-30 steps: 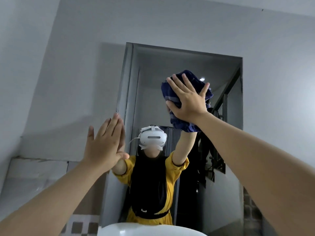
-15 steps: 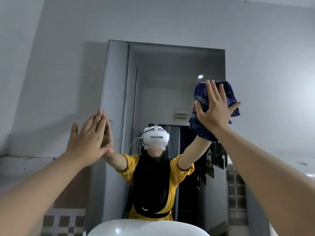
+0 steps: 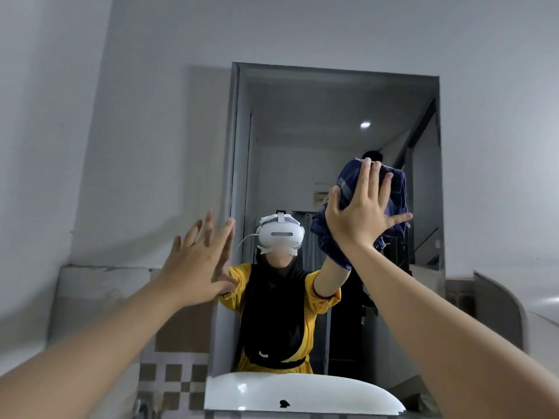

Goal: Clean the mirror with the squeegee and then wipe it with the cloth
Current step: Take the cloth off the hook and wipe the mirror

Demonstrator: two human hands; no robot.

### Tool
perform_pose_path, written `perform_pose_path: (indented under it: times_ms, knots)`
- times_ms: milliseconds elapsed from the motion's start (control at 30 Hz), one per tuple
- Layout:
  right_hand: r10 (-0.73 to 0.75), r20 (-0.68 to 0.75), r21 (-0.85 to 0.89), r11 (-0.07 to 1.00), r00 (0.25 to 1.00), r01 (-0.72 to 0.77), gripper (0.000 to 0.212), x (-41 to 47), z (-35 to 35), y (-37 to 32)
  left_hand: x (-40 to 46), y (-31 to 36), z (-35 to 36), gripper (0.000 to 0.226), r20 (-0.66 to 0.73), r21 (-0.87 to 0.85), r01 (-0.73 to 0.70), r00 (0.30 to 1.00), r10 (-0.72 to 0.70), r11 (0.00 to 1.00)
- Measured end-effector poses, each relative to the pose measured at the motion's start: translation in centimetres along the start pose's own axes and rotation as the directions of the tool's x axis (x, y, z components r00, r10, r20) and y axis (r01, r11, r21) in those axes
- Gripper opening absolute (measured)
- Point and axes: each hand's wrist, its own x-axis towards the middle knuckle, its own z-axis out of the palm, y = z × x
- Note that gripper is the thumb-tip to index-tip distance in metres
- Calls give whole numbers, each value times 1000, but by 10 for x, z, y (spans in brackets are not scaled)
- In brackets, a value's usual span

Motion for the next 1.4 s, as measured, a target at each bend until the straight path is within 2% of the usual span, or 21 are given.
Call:
perform_pose_path:
  times_ms: [133,300,433,633,700,833,933,1000,1200,1400]
  knots:
    - [-91,14,12,996,996,91,72,-18,15,-45,1,-9,11,130,111,-153,42,994,-25,987]
    - [-203,49,-1,979,978,203,73,-27,30,-87,-1,-23,20,126,30,-311,-35,998,47,950]
    - [-328,91,20,945,940,328,72,-36,40,-115,-3,-26,25,123,-23,-308,-74,997,71,948]
    - [-522,153,25,851,839,525,69,-41,46,-129,-8,-30,33,117,-86,-286,-104,993,82,953]
    - [-602,174,31,795,780,606,66,-37,42,-122,-12,-30,37,113,-106,-280,-101,992,73,955]
    - [-784,251,46,595,567,802,64,-27,33,-100,-17,-31,41,105,-128,-292,-118,988,83,949]
    - [-826,266,42,526,498,850,64,-21,24,-78,-16,-33,41,104,-117,-330,-112,990,77,937]
    - [-821,267,25,530,505,848,64,-18,18,-60,-15,-34,39,108,-93,-341,-105,993,78,934]
    - [-757,276,-23,610,592,792,66,-7,-6,0,-16,-33,33,136,-2,-302,-67,998,70,951]
    - [-689,265,-82,681,674,728,67,17,-30,66,-18,-31,35,135,-24,-304,-64,998,59,950]
